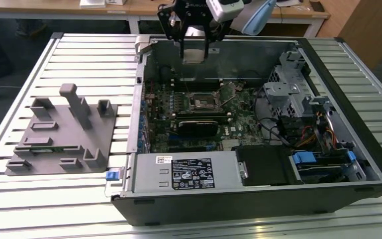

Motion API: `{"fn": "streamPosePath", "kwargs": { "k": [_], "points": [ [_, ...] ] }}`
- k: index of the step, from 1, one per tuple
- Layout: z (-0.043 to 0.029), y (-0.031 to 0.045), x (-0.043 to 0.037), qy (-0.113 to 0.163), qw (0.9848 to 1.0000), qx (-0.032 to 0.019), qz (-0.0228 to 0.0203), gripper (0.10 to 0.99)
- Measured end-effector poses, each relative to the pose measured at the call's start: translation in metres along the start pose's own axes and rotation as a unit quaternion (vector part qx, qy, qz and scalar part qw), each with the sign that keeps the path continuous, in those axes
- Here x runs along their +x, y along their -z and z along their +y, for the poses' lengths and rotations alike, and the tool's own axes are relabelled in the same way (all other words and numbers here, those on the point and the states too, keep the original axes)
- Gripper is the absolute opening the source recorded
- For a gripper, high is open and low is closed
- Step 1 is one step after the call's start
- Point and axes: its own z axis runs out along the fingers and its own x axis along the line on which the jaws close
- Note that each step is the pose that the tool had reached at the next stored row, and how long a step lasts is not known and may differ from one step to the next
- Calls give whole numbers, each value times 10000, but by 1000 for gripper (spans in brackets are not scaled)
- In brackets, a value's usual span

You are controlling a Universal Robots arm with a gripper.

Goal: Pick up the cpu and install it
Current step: 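Place the cpu into insertion slot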

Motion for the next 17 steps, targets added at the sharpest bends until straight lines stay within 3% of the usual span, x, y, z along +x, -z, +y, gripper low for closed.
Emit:
{"fn": "streamPosePath", "kwargs": {
  "k": [4, 8, 17],
  "points": [
    [0, -7, 1, -335, 9994, 4, -8, 529],
    [-1, -14, 1, -689, 9976, 8, -16, 529],
    [-1, -30, 1, -1397, 9902, 16, -33, 529]
  ]
}}
